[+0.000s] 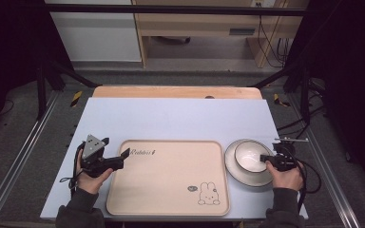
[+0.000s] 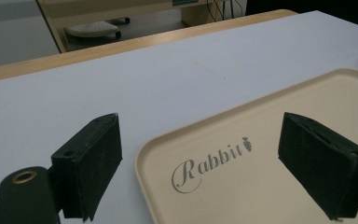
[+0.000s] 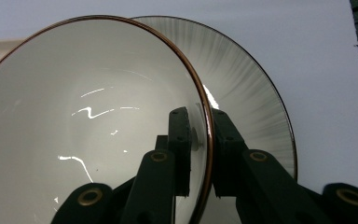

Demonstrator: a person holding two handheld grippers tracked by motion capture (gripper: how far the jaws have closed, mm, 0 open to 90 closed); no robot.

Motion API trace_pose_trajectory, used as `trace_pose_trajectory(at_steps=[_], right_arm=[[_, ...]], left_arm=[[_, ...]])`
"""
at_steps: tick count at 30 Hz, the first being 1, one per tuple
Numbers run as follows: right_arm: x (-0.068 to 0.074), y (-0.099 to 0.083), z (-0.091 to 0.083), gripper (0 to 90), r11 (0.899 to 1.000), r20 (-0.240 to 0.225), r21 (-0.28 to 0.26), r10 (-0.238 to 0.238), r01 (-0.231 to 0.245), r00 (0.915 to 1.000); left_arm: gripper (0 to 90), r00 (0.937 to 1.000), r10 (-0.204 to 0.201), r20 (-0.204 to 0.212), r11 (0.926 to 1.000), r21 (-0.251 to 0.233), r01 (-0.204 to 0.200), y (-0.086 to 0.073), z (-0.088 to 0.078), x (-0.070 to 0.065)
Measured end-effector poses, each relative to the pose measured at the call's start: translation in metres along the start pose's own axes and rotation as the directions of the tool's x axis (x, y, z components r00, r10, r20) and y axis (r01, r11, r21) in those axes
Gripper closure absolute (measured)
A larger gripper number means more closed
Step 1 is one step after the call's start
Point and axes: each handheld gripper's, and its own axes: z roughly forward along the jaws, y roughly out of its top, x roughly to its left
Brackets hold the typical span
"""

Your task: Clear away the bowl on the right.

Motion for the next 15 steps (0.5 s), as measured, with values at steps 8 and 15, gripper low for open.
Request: trace_pose_trajectory(at_steps=[8, 15], right_arm=[[-0.0014, 0.0002, -0.0008, 81.7, 1.0, -0.011, -0.002, 0.004, -0.004, 0.9999], [-0.0009, 0.0004, -0.0024, 82.7, 1.0, -0.018, -0.008, 0.009, -0.009, 0.9998]], left_arm=[[13.1, 1.0, 0.001, -0.001, 1.0, 0.001, -0.001, -0.0003, 0.0006, -0.0003], [13.0, 1.0, 0.006, 0.001, 1.0, 0.007, -0.006, -0.0007, 0.0012, -0.0009]])
